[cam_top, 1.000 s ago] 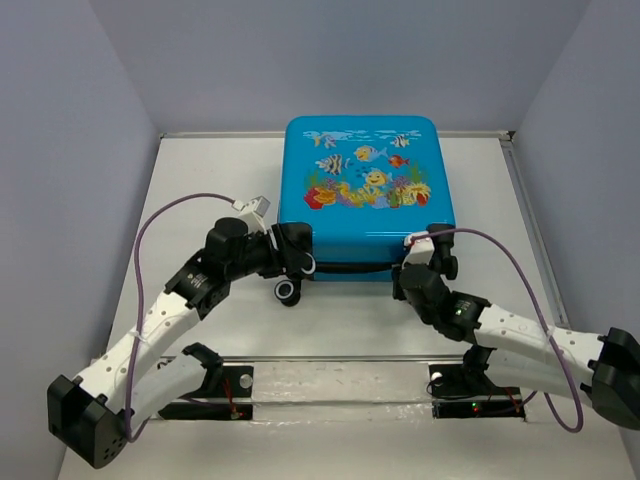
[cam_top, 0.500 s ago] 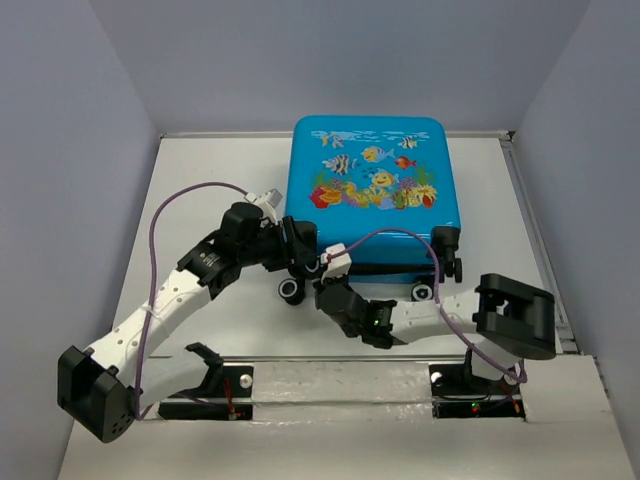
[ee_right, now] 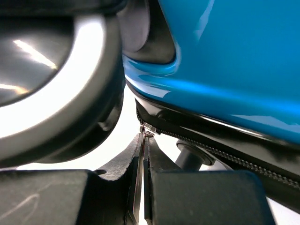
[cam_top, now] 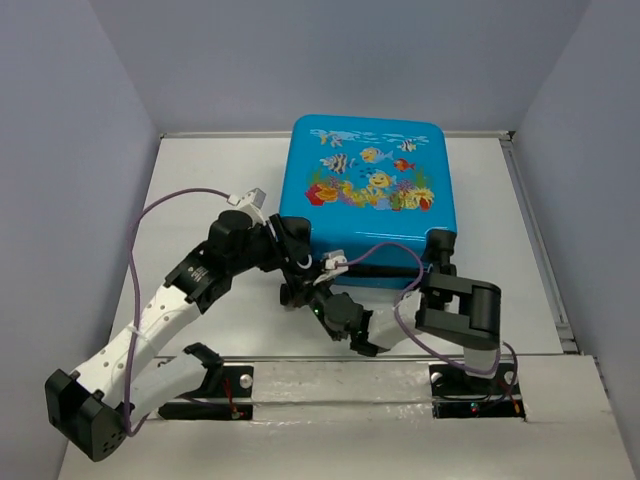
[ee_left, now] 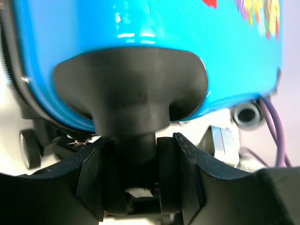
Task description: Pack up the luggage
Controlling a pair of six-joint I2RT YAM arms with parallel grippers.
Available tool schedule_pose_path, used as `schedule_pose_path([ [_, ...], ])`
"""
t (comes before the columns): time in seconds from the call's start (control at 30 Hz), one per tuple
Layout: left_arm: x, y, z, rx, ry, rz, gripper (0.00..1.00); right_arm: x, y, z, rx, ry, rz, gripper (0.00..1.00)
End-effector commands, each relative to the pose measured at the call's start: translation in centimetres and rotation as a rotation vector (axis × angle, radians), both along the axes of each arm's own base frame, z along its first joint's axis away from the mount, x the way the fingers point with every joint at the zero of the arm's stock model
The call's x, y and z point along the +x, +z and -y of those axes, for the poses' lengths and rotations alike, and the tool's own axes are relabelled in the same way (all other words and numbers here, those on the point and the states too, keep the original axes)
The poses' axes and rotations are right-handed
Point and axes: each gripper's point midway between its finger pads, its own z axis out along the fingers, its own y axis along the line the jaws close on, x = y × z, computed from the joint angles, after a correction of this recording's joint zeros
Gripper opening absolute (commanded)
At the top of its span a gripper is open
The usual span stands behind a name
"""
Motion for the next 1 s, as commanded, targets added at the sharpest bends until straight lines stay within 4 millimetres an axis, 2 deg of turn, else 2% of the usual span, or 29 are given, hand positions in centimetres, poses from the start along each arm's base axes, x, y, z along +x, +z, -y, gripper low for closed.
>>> schedule_pose_path([
  [0.0,-2.9,21.3,4.5,-0.49,-0.264,0.535,0.06,-10.1,5.6,1.2,0.248,0.359,0.035,0.07],
  [0.03,-3.0,22.1,4.5,-0.499,-0.27,0.548,0.06,-10.1,5.3,2.2,0.233,0.348,0.019,0.07],
  [0.07,-2.6,22.1,4.8,-0.491,-0.268,0.547,0.06,-10.3,5.3,3.4,0.202,0.351,0.008,0.07],
  [0.13,-2.2,22.7,4.8,-0.486,-0.259,0.558,0.06,-10.5,5.5,3.8,0.165,0.357,-0.019,0.07],
  [0.17,-2.0,22.8,5.0,-0.497,-0.261,0.554,0.06,-10.8,4.6,3.6,0.087,0.373,-0.037,0.07],
  [0.2,-2.0,22.8,5.2,-0.509,-0.266,0.548,0.06,-11.0,4.5,3.0,0.061,0.392,-0.033,0.07],
  [0.23,-2.0,22.5,5.6,-0.52,-0.278,0.532,0.06,-11.2,6.0,1.5,0.083,0.419,-0.01,0.07],
  [0.27,-2.1,22.4,5.7,-0.534,-0.284,0.526,0.06,-11.6,6.4,0.4,0.086,0.449,0.007,0.07],
  [0.3,-2.2,22.7,5.7,-0.563,-0.286,0.519,0.06,-12.4,4.3,-1.6,0.037,0.515,0.003,0.07],
  [0.33,-2.2,22.5,5.8,-0.571,-0.289,0.511,0.06,-12.7,6.8,-3.9,0.105,0.548,0.042,0.07],
  [0.37,-2.3,22.7,5.7,-0.582,-0.288,0.516,0.06,-13.3,6.6,-5.6,0.113,0.593,0.052,0.07],
  [0.4,-2.4,22.8,5.7,-0.597,-0.287,0.506,0.06,-13.4,4.1,-7.3,0.082,0.615,0.047,0.07],
  [0.43,-2.6,22.7,5.8,-0.605,-0.291,0.503,0.06,-13.4,4.3,-8.4,0.104,0.626,0.063,0.07],
  [0.47,-2.7,22.9,5.8,-0.616,-0.295,0.508,0.06,-13.5,6.6,-10.0,0.177,0.64,0.1,0.07],
  [0.5,-2.8,22.8,5.9,-0.623,-0.296,0.497,0.06,-13.3,6.6,-10.6,0.184,0.635,0.11,0.07],
  [0.53,-2.9,22.3,6.1,-0.622,-0.303,0.482,0.06,-13.1,5.7,-11.0,0.176,0.622,0.102,0.07],
  [0.6,-2.9,21.5,6.2,-0.617,-0.304,0.467,0.06,-12.4,4.8,-9.6,0.182,0.574,0.083,0.07],
  [0.63,-2.8,20.5,6.3,-0.603,-0.302,0.453,0.06,-12.3,4.1,-8.5,0.171,0.558,0.065,0.18],
  [0.67,-2.8,20.1,6.2,-0.596,-0.299,0.456,0.06,-12.1,4.8,-7.1,0.182,0.535,0.05,0.3],
  [0.7,-2.6,19.5,6.2,-0.585,-0.292,0.449,0.06,-11.8,1.4,-4.4,0.118,0.496,-0.017,0.55],
  [0.73,-2.3,18.0,6.3,-0.565,-0.282,0.433,0.06,-11.7,1.8,-2.7,0.111,0.475,-0.047,0.64],
  [0.77,-2.1,17.3,6.4,-0.555,-0.279,0.426,0.06,-11.7,0.8,-1.2,0.079,0.456,-0.083,0.71],
  [0.8,-1.9,16.7,6.5,-0.55,-0.275,0.417,0.06,-11.7,-1.9,1.3,0.019,0.424,-0.159,0.76],
  [0.83,-1.7,15.4,6.8,-0.541,-0.276,0.402,0.06,-11.8,-2.2,3.1,-0.034,0.401,-0.209,0.78],
  [0.87,-1.6,14.5,7.0,-0.531,-0.277,0.382,0.06,-12.0,-3.1,3.7,-0.044,0.397,-0.233,0.78],
  [0.93,-1.5,13.2,7.6,-0.502,-0.278,0.384,0.06,-12.5,-3.2,6.1,-0.124,0.384,-0.31,0.8],
  [0.97,-1.3,12.5,8.0,-0.488,-0.279,0.372,0.06,-12.7,-5.5,8.2,-0.257,0.354,-0.367,0.8],
])
